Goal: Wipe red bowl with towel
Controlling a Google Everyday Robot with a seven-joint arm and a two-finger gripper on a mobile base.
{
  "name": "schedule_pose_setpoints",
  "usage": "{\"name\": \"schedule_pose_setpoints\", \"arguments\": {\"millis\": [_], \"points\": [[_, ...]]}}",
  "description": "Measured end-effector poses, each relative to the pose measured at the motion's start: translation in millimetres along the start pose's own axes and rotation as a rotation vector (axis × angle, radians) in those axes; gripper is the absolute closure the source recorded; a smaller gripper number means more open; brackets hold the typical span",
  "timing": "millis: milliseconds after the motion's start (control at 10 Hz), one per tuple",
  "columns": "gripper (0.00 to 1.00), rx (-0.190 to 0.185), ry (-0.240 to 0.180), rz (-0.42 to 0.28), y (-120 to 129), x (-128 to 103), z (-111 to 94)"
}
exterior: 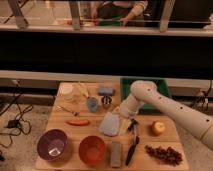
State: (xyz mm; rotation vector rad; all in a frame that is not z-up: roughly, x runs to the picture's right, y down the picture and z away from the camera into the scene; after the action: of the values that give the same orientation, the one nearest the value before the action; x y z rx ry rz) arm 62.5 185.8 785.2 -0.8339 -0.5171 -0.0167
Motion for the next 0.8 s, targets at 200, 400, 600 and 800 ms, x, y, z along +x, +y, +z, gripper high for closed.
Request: {"name": "schedule_pose_setpoints", "arguments": {"millis": [200, 400, 600, 800], "points": [[0.2, -0.007, -0.002, -0.012, -8, -2, 9], [0.2, -0.011, -0.005, -0.04, -17, -9, 16], [0.2, -0.017, -0.012, -0.062, -29, -14, 26], [0.2, -0.031, -0.014, -0.058, -32, -4, 37]]}}
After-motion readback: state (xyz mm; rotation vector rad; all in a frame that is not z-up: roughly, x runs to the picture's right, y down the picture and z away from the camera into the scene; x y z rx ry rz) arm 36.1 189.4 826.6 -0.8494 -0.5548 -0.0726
